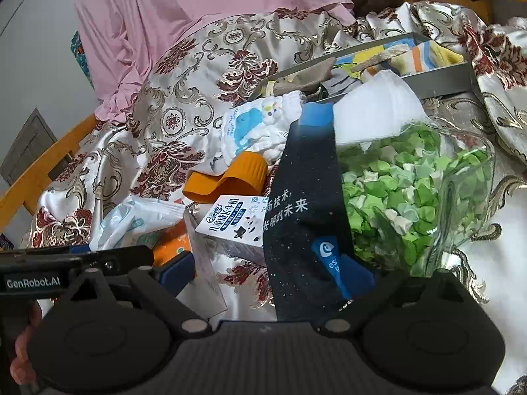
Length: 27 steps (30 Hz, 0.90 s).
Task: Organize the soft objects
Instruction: 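Grasp the white printed packet with the left tool while the right tool grasps the black sock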
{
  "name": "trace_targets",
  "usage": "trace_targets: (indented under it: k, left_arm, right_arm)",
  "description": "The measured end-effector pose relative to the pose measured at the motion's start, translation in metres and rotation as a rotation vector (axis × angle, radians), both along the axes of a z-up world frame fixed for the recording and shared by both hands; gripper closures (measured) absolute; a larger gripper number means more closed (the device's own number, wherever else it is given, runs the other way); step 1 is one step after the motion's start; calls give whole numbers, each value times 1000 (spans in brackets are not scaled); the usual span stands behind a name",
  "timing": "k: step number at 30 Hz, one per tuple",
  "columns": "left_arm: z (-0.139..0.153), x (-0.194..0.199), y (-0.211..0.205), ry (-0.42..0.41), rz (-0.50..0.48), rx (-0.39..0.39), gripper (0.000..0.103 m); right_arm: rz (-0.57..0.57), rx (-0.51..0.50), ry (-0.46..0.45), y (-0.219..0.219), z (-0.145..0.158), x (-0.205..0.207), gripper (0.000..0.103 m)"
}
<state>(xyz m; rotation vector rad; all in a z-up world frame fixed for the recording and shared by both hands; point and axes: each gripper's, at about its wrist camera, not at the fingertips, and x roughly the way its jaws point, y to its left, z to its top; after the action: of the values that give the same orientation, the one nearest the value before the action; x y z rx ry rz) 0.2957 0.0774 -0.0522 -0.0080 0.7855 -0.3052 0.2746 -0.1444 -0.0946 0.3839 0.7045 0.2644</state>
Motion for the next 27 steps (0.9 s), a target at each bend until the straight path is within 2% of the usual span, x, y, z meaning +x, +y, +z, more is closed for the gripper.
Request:
trace_targets:
  k: [4, 14, 21, 26, 27]
  left_arm:
    - [-2, 1, 2, 11, 8, 2, 33]
    - [-3, 0, 0, 0, 9, 0, 35]
    - [-2, -2, 1, -11, 4, 4, 36]
    - [5, -9, -6, -67, -23, 55, 37]
    - [5, -10, -9, -72, -30, 64, 37]
  right_arm:
    - [-26, 10, 18, -3, -2, 1, 15]
    - [-28, -117, 84, 12, -14, 7, 22]
    - [-40, -162, 89, 13, -14, 5, 40]
    - [-31, -191, 89, 14, -13, 1, 51]
    - [-28, -191, 87, 14, -13, 0, 56]
